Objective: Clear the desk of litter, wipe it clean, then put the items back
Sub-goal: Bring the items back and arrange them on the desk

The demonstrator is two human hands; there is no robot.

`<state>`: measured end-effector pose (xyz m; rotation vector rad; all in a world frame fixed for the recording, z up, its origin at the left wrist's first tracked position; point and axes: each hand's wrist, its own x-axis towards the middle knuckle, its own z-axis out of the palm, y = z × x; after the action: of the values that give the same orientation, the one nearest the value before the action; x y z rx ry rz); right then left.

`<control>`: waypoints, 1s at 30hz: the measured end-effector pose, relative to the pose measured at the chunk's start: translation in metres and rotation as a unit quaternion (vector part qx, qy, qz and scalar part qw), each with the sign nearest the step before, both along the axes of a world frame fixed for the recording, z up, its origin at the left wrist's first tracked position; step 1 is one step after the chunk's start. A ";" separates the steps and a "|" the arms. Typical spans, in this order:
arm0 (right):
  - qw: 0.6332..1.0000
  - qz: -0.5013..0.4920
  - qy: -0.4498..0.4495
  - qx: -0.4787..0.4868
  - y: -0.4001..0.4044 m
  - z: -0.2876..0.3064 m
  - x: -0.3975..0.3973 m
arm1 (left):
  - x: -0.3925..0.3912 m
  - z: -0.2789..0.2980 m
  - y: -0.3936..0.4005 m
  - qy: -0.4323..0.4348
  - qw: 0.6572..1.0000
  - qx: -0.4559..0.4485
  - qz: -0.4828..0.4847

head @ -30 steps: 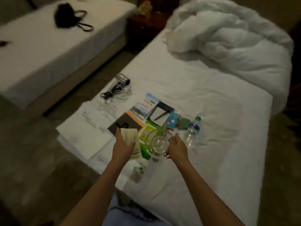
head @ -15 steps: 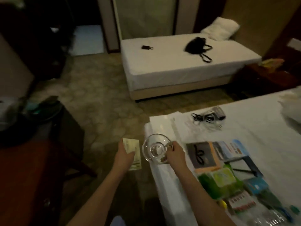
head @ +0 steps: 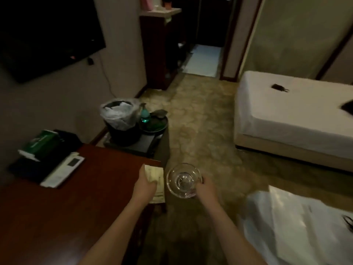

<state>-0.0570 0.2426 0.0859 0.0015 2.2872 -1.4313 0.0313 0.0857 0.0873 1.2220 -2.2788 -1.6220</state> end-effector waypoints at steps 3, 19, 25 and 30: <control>0.997 0.061 -0.034 -0.022 -0.057 -0.005 -0.011 | 0.008 -0.001 -0.046 0.006 0.998 -0.002 0.069; 0.924 0.372 -0.080 0.031 -0.327 -0.049 -0.119 | -0.023 -0.030 -0.212 -0.023 0.910 0.051 0.411; 0.910 0.392 -0.129 0.027 -0.382 -0.056 -0.132 | -0.038 -0.032 -0.227 -0.039 0.903 0.072 0.421; 0.904 0.394 -0.166 0.033 -0.418 -0.070 -0.119 | -0.026 -0.035 -0.247 -0.065 0.887 0.057 0.453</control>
<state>-0.1759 -0.1752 0.0157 -0.5516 1.7319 -0.8402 0.0050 -0.1609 0.0524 2.0298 -1.2607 -1.3005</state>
